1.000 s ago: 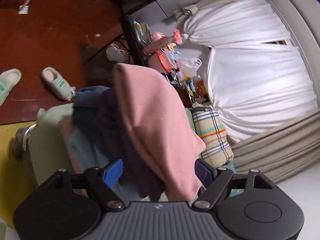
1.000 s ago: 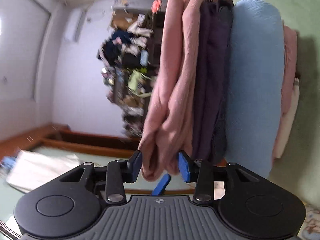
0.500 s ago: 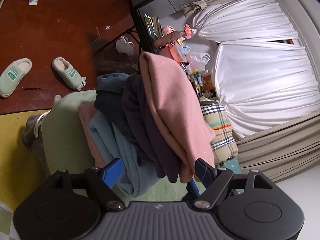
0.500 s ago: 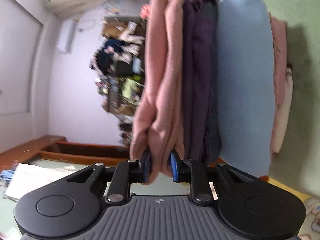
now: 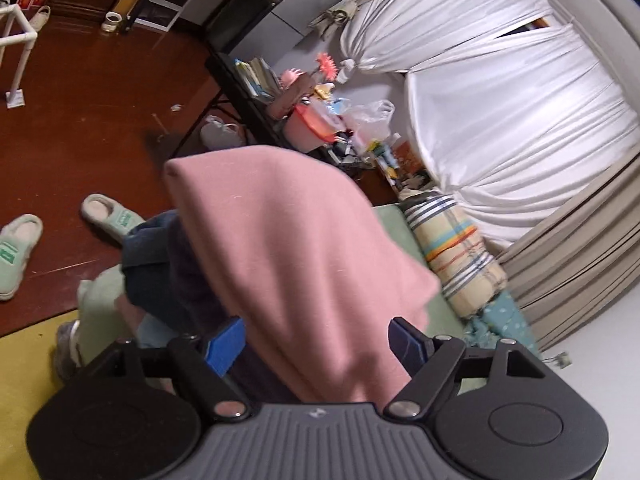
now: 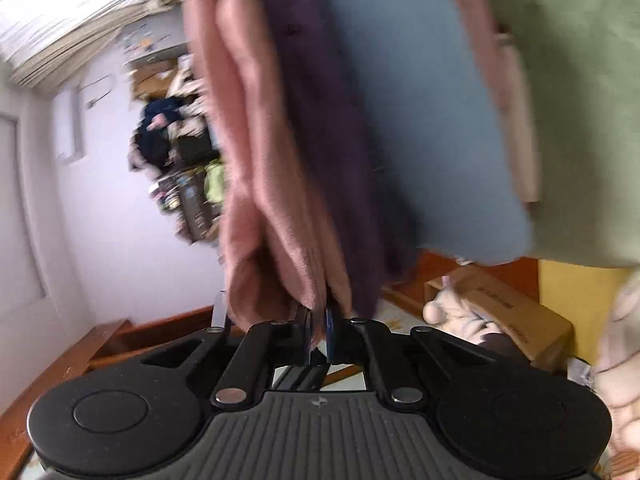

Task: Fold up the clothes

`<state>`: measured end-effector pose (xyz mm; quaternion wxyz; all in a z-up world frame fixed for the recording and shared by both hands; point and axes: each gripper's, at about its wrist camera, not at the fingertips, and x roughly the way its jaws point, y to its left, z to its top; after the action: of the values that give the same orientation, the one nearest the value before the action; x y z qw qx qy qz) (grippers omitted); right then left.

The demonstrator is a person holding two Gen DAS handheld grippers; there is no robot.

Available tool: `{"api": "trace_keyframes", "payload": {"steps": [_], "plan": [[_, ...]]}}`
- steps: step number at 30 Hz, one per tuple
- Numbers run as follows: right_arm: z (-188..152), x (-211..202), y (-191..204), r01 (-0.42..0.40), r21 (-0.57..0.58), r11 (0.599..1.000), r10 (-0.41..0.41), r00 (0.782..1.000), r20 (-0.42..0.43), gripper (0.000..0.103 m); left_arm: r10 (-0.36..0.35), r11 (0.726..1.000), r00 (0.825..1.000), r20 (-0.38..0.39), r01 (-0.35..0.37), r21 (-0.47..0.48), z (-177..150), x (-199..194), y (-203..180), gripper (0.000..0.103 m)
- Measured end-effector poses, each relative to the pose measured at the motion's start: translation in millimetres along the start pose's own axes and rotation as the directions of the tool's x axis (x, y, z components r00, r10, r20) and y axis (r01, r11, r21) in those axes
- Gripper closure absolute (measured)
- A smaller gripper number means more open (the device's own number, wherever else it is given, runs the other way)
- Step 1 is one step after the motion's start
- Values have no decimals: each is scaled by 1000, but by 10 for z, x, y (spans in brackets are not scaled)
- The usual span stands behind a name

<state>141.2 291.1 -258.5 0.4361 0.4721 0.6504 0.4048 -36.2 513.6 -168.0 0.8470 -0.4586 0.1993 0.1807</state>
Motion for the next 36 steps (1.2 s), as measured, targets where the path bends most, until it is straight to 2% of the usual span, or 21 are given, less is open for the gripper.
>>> {"api": "trace_keyframes", "payload": {"steps": [2,4,8,10,12,13,14,15,16,17,18,20,21,24,25,27,28,30,31,34,36], "plan": [[16,24,6,-8,-19,1000,8,1000,-3,96,38,996,993,114,-29,-85,91,-195,256,24],[58,44,-11,-51,11,999,52,998,-22,96,40,984,988,152,-12,-180,215,-261,529,24],[72,117,45,-104,61,993,106,994,-37,96,9,951,993,119,29,-308,354,-124,891,26],[80,54,56,-123,65,990,126,991,-40,96,-69,906,992,109,108,-408,377,91,1089,27],[99,45,82,-130,85,988,134,990,-40,96,-78,884,989,126,127,-450,397,250,1170,27],[115,85,107,-130,87,988,134,990,-41,96,-67,879,989,133,122,-461,411,300,1189,33],[66,30,76,-121,72,990,124,991,-39,96,-64,876,988,139,123,-467,416,327,1204,51],[18,-25,45,-113,57,992,115,993,-37,96,-84,867,985,150,146,-476,417,361,1218,62],[17,-30,85,-97,15,995,97,995,-36,96,-108,858,981,160,174,-484,414,395,1228,81],[-6,-78,56,-89,-7,996,89,995,-34,96,-120,854,980,161,185,-486,419,411,1220,85],[-29,-124,27,-81,-28,996,80,996,-33,93,-125,854,979,159,188,-486,432,421,1204,85],[-49,-121,77,-57,-90,994,56,998,-19,91,-107,875,984,145,162,-457,477,406,1149,86],[-53,-119,89,-49,-106,993,48,999,-12,86,-104,879,985,140,157,-451,502,391,1126,87],[-59,-88,106,-49,-124,991,50,999,4,69,-116,872,984,133,165,-461,543,345,1117,85],[-57,-56,121,-57,-129,990,58,998,7,69,-117,873,985,130,164,-460,553,337,1116,82],[-53,-2,169,-48,-162,986,49,999,5,73,-112,877,986,121,156,-455,568,326,1113,79],[-55,27,197,-42,-182,982,44,999,4,96,-107,880,987,118,150,-452,568,329,1111,79],[-57,50,209,-39,-204,978,40,999,1,97,-93,885,988,123,138,-444,600,356,1102,87],[-53,36,179,-40,-185,982,42,999,4,97,-89,889,989,121,134,-438,631,379,1089,94],[-85,-84,102,-128,-84,988,128,992,-5,97,-69,908,993,99,104,-406,744,326,924,96],[-118,-207,173,-165,-130,978,168,986,7,98,-72,934,993,95,100,-342,839,273,804,96]]}}
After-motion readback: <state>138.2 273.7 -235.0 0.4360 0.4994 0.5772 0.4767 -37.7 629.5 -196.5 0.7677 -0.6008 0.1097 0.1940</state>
